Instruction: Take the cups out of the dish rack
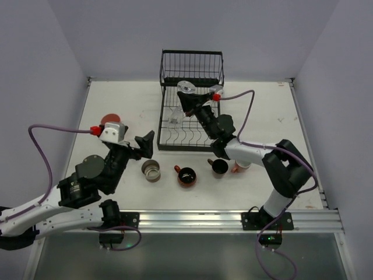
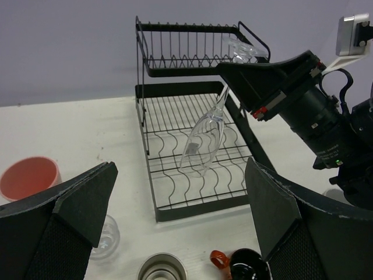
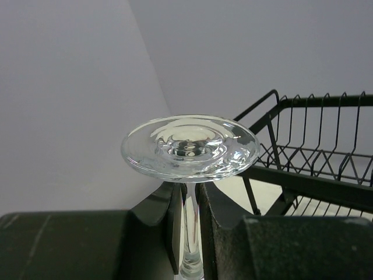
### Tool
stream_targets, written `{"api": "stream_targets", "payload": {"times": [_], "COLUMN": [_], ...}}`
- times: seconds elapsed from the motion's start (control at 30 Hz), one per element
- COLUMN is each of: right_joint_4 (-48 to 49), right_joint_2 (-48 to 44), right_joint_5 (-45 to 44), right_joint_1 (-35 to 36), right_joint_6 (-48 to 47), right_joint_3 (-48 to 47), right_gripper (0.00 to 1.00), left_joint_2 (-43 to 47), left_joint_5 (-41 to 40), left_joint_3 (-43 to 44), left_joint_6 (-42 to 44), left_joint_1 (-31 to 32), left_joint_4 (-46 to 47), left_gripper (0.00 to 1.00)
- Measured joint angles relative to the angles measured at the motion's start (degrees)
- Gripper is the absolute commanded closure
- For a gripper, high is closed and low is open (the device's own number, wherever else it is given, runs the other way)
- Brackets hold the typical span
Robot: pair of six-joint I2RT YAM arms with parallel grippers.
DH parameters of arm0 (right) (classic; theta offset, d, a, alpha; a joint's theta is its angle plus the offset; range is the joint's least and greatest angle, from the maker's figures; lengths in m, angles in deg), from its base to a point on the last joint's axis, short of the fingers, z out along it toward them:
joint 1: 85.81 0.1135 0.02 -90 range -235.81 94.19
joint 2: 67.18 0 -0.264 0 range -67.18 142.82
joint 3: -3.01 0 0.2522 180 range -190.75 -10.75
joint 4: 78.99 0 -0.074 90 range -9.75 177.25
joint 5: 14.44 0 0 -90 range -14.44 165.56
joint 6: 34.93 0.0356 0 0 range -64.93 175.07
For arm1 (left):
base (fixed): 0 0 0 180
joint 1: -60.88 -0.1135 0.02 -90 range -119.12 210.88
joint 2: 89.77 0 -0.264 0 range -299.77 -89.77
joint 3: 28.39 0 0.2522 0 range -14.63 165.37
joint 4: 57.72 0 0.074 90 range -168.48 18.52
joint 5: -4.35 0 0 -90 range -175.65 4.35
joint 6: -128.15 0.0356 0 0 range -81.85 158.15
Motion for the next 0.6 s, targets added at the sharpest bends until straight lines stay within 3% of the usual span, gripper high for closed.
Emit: {"api": "stream_targets", "payload": {"times": [0.17, 0.37, 0.6], "right_joint_4": [-2.05, -12.17, -24.98], "right_joint_2": [-8.85, -26.71, -43.89], "right_joint_5": [-0.31, -4.0, -2.34], "right_joint_1": [-0.02, -1.25, -14.19], "right_joint_6": [-0.07, 3.48, 18.36], "right_joint_3": [4.17, 6.29, 7.69], "right_gripper": [1.0, 1.0, 1.0], "left_joint_2": [-1.66, -8.2, -20.15], "left_joint_5": [3.04, 9.62, 20.63], "left_joint_3": [-0.24, -2.29, -2.27], "left_joint_6": [-4.33, -10.03, -18.67], "left_joint_1": [0.0, 0.0, -0.63], "left_joint_4": [3.93, 15.17, 25.51], "left_gripper": [0.0, 0.09, 0.1]}}
